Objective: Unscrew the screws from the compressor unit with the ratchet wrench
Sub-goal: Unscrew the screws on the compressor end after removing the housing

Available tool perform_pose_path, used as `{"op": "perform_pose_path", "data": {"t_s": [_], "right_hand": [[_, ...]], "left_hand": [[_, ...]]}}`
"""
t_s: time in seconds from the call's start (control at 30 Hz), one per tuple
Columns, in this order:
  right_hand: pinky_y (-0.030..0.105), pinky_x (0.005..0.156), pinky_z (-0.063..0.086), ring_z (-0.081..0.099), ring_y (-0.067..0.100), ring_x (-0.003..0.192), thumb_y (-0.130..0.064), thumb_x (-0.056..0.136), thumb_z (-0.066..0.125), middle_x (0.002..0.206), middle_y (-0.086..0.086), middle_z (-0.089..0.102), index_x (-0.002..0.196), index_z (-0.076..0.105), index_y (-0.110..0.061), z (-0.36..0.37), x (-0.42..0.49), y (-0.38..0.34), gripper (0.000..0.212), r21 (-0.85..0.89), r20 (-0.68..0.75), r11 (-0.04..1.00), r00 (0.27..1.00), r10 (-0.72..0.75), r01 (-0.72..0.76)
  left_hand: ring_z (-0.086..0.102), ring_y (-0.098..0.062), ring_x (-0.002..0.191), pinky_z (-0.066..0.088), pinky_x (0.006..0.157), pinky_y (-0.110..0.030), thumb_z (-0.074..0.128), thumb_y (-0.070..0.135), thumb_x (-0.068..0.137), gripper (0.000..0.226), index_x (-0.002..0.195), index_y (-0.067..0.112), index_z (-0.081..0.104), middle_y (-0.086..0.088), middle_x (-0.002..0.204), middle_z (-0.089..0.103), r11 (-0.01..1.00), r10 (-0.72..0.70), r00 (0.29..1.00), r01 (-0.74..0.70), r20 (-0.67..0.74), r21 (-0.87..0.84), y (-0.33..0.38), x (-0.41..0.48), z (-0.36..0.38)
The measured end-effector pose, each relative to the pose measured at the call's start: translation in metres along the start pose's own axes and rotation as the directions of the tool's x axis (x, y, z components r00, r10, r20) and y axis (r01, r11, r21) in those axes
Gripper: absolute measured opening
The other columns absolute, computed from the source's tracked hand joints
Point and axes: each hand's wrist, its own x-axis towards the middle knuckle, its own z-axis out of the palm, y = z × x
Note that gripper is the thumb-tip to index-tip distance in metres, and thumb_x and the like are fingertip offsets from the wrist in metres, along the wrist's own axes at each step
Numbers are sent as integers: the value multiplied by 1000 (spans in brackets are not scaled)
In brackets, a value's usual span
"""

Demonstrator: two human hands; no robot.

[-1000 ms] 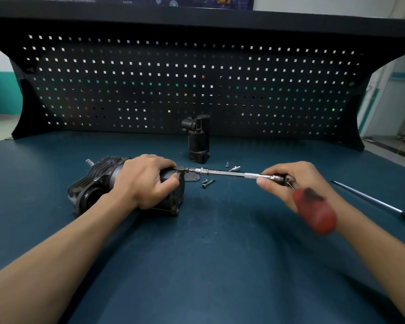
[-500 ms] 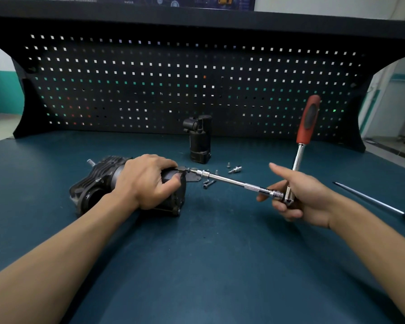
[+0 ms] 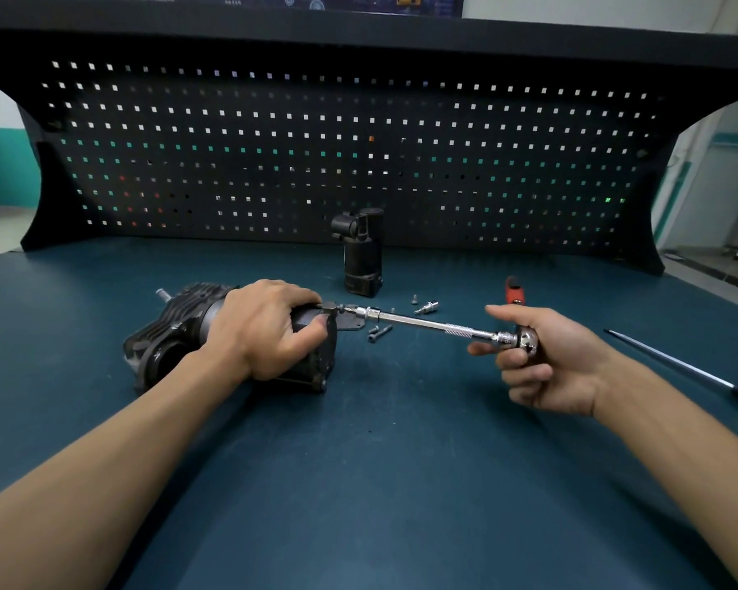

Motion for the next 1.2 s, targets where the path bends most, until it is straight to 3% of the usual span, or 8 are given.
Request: {"op": "perform_pose_path", "data": {"t_s": [0.3,0.4,0.5,0.63,0.77,0.97,1.07,1.2], "right_hand": [[20,42,34,41,13,43,-43,63,80,59,7,56,85,70,-14,-2,-2,4,37,-373,-72,865,920,-386,334],[19,53,47,56,14,55,-28,82,79,68,6,67,89,78,-24,-5,-4,6,8,-668,27,596,815,-579,446],[8,76,46,66,-3,85,-14,89,74,94,-25,71,114,74,-26,-13,1,7,28,-836,226,206,661,-716,509],[18,73,45,60,4,81,-4,89,71,86,-20,60,121,70,-25,-21,13,5,38,-860,387,-132,462,-798,492],[8,74,43,65,2,83,-14,91,68,93,-25,66,116,68,-33,-25,21,8,32,-800,384,-68,421,-822,596],[12,74,51,69,1,83,-20,91,72,94,-22,72,102,69,-42,-23,19,10,25,-831,259,94,531,-807,548],[9,61,46,63,1,65,-33,91,70,84,-12,74,100,75,-29,-16,11,9,11,-774,186,289,639,-746,563],[21,46,37,47,14,49,-52,81,66,76,4,73,91,75,-11,-1,1,6,44,-612,53,582,762,-645,536]], "left_hand": [[61,-20,110,44,81,-34,28,69,69,71,112,32,71,9,114,71,999,-19,998,22,57,-49,-4,2,2],[60,-18,111,44,84,-34,28,70,69,72,115,34,69,10,115,70,998,-20,996,24,84,-50,-4,3,1],[60,-18,112,45,85,-33,28,70,69,72,116,34,69,11,117,70,999,-13,996,17,89,-50,-4,2,0],[60,-18,116,46,88,-34,27,72,69,75,120,34,67,12,123,68,999,-30,992,35,121,-35,-5,3,-1],[63,-22,104,48,79,-36,27,69,69,67,108,33,69,10,108,72,999,-39,994,41,102,-16,-3,3,0],[64,-27,99,49,75,-38,26,64,69,66,102,29,72,5,99,74,1000,-12,999,12,36,5,-1,3,0],[64,-27,98,46,73,-37,27,64,70,66,101,28,73,5,97,75,1000,5,1000,-5,12,2,0,1,0],[64,-27,96,47,72,-37,28,63,70,65,99,27,73,5,95,75,1000,7,1000,-7,-2,-6,1,-1,-1]]}}
